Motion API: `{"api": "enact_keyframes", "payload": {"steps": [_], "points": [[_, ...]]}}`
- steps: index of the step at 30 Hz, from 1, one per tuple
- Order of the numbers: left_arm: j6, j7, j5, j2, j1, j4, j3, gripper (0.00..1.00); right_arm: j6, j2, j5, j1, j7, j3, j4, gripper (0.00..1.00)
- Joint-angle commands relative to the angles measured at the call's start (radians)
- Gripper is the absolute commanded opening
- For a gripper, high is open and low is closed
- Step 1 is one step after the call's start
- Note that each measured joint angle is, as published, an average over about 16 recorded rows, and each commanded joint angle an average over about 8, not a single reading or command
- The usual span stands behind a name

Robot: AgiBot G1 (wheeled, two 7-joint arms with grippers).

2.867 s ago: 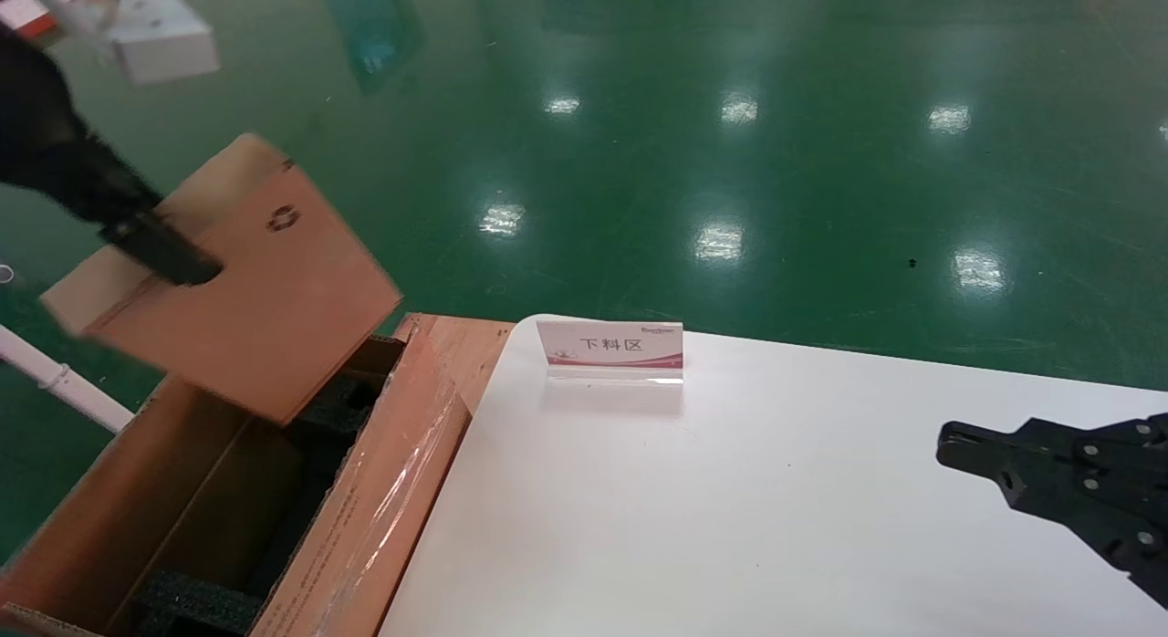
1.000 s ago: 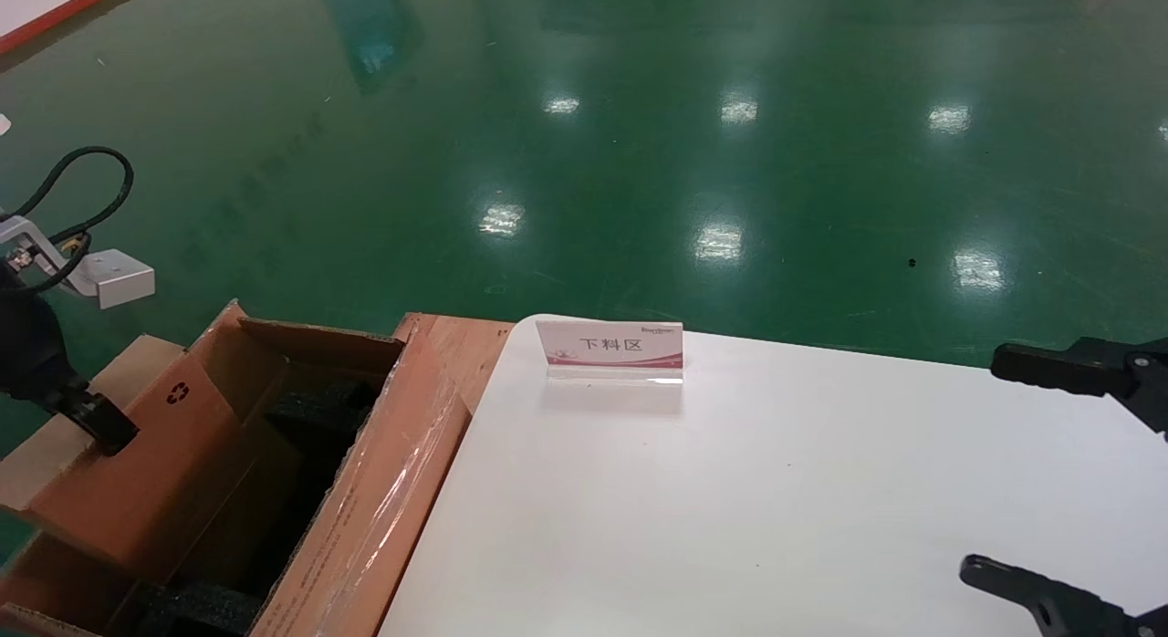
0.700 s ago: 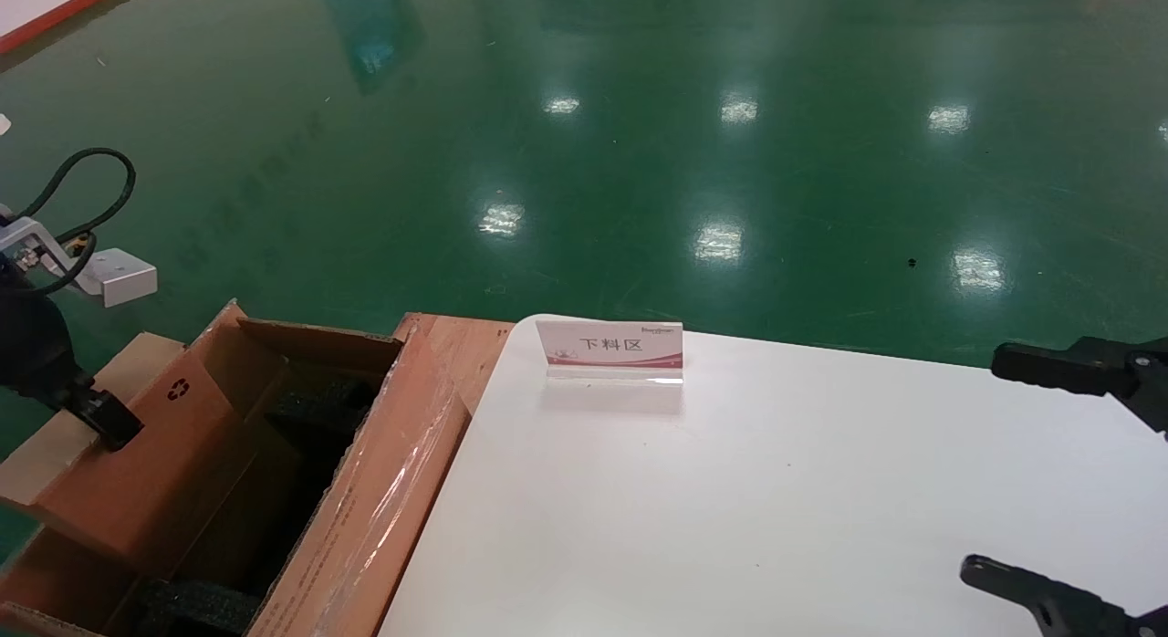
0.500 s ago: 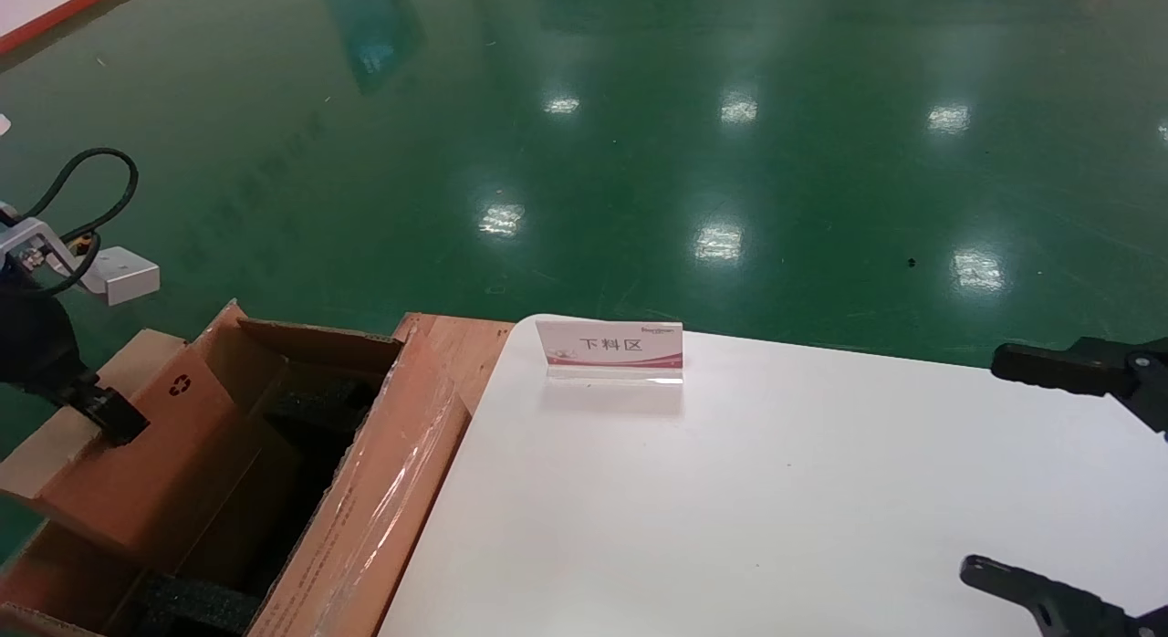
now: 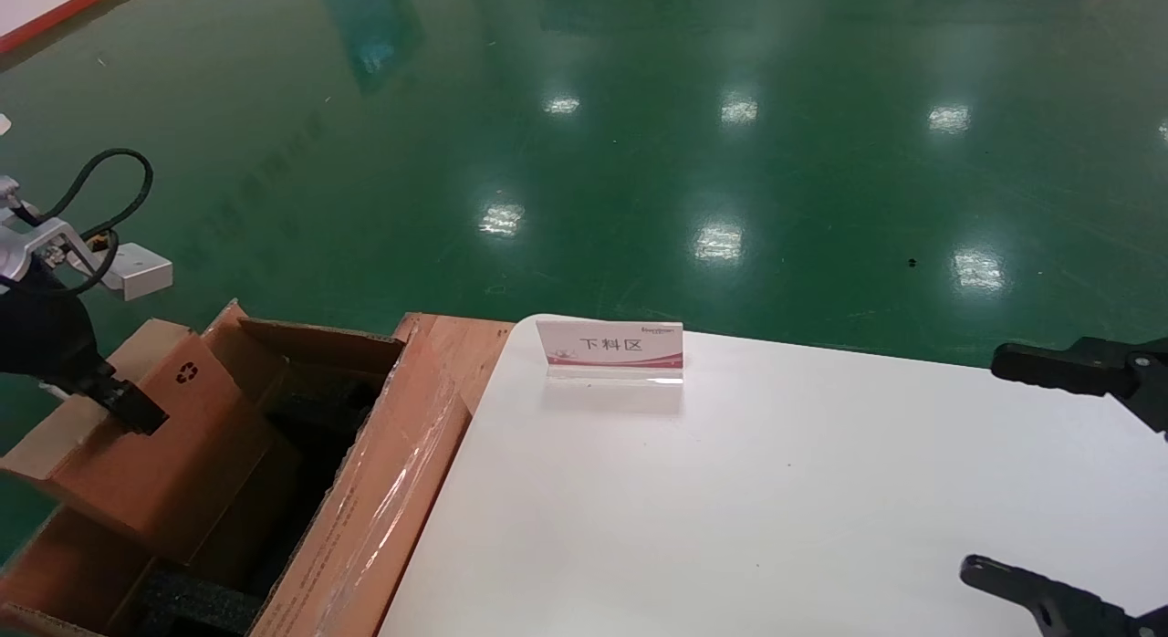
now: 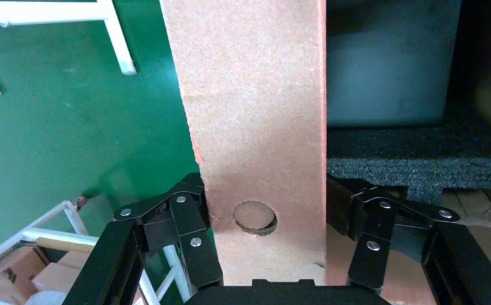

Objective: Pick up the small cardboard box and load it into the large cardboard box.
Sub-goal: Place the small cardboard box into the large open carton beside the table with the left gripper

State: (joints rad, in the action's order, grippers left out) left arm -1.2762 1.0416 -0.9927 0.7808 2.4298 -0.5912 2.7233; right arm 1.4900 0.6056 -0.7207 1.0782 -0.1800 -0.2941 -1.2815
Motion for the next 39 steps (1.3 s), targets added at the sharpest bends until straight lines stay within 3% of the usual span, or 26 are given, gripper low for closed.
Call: {"api": "enact_keyframes", "payload": {"steps": [1, 39], "points": [[0.005, -0.003, 0.004, 0.002, -0.012, 0.009, -0.003, 0.0, 0.0, 0.0, 0.0, 0.0, 0.0, 0.0, 0.0, 1.0], [0.017, -0.043, 0.098, 0.066, -0.343, 0.292, -0.053, 0.0, -0.001, -0.001, 0.002, 0.0, 0.001, -0.002, 0.0, 1.0]]}}
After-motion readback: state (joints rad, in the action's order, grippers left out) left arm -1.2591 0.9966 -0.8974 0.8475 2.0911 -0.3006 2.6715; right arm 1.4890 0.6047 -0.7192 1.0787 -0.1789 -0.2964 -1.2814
